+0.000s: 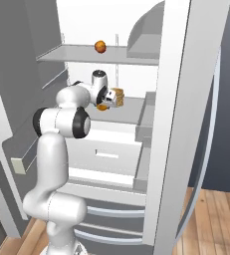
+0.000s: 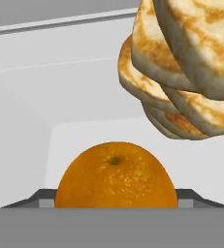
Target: Pick up the orange and peach from the fridge and place one fruit on each plate on the dining counter.
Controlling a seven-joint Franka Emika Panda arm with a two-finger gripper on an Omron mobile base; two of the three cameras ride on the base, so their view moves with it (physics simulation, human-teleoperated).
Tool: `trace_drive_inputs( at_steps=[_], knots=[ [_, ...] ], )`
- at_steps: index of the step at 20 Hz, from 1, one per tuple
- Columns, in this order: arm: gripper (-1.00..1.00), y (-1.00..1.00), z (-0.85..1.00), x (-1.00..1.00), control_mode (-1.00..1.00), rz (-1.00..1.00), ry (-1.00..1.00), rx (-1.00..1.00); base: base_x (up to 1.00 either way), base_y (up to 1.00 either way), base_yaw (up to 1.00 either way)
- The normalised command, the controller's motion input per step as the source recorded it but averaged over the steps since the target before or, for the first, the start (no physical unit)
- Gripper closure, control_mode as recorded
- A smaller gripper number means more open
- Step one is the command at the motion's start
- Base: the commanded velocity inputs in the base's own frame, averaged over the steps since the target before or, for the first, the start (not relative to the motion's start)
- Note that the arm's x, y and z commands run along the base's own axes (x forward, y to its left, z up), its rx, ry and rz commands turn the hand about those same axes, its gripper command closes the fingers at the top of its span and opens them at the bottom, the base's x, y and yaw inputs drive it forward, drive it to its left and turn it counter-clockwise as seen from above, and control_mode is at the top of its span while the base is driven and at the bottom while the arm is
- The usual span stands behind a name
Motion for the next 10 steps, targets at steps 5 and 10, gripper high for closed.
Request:
trace_drive_inputs(
  at_steps=[5, 10],
  knots=[
    [1.0, -0.04, 0.0, -0.23, -1.0, 0.0, 0.01, 0.0, 0.0, 0.0, 0.0],
    [1.0, -0.3, 0.13, -1.0, -1.0, -0.02, -0.01, 0.03, 0.0, 0.0, 0.0]
  ],
)
